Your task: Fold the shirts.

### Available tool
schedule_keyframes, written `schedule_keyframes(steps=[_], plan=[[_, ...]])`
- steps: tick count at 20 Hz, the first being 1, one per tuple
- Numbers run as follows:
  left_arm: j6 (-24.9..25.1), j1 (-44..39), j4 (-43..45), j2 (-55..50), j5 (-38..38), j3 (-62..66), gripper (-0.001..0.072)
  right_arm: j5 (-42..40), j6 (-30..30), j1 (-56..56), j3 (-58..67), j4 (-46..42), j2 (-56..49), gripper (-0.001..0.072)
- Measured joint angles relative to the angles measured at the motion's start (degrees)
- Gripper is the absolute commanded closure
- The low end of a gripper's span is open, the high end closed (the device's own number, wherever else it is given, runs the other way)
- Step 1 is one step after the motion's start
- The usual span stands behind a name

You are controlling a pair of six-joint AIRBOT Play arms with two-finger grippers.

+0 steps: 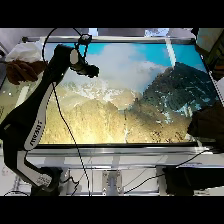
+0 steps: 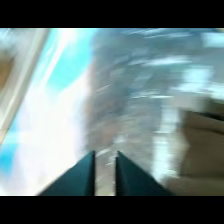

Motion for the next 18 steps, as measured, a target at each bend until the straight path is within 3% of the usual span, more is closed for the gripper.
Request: schedule_keyframes(steps=[4,7,12,18], plan=[[0.22,0.0,0.31,0.0,-1.42,0.0,0.0353,-1.88,-3.74,15.08,0.0,6.16,0.02,0.0678],[0.22,0.0,0.46,0.0,-2.38,0.0,0.0353,-4.17,-4.81,26.1,0.0,4.66,0.02,0.0678],[0.24,0.0,0.48,0.0,-2.86,0.0,0.0354,-7.58,-5.2,38.23,0.0,-9.03,0.02,0.0678],[0.26,0.0,0.48,0.0,-3.02,0.0,0.0353,-7.69,-5.25,42.1,0.0,-22.25,0.02,0.0677]])
